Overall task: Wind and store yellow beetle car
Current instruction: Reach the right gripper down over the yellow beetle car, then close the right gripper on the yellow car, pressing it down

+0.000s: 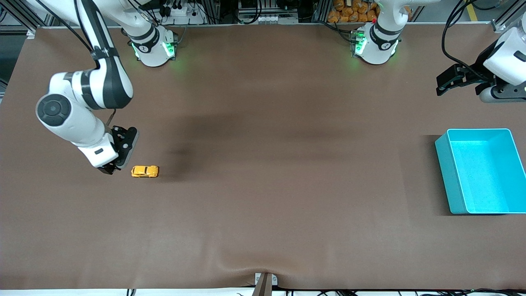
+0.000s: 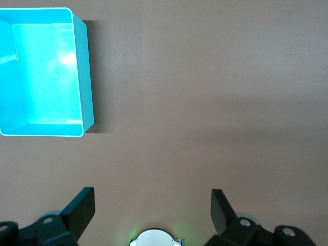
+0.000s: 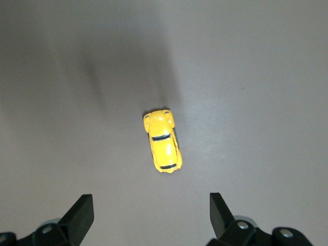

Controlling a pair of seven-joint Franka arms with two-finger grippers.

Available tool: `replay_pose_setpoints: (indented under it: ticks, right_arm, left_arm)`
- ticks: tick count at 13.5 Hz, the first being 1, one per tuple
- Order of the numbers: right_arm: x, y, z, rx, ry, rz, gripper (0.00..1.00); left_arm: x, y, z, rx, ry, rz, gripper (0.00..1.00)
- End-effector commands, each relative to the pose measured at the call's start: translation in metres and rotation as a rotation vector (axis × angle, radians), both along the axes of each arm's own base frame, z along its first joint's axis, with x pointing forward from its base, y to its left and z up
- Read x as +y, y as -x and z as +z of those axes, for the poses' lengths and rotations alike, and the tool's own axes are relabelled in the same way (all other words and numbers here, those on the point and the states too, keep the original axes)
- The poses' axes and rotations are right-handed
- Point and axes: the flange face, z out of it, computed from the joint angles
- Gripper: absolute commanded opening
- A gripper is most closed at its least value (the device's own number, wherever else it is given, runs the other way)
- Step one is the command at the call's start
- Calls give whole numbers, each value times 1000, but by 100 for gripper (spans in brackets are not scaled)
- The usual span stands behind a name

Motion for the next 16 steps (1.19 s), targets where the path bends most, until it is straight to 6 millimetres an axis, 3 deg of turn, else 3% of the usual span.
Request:
replay_pose_setpoints:
  ticks: [1, 3, 5, 7, 9, 12, 14, 16]
  right_arm:
    - [3, -4, -43, 44, 30, 84, 97]
    - [-1, -12, -72, 7, 32, 155, 95]
    - [-28, -16, -83, 19, 34, 121, 90]
    - [-35, -17, -92, 10, 32, 120, 86]
    - [-28, -18, -93, 8, 27, 133, 80]
    - [-11, -20, -101, -15, 14, 150, 78]
    - [-9, -20, -118, -10, 17, 155, 77]
    - [-7, -19, -123, -9, 19, 159, 75]
  left_arm:
    - [1, 3, 6, -10, 16, -4, 100]
    - [1, 3, 6, -10, 16, -5, 100]
    - [0, 3, 6, -9, 17, -5, 100]
    - [1, 3, 6, -10, 16, -5, 100]
    - [1, 3, 6, -10, 16, -5, 100]
    - [1, 3, 6, -10, 16, -5, 100]
    - [-1, 3, 6, -9, 15, -8, 100]
    - [1, 3, 6, -10, 16, -5, 100]
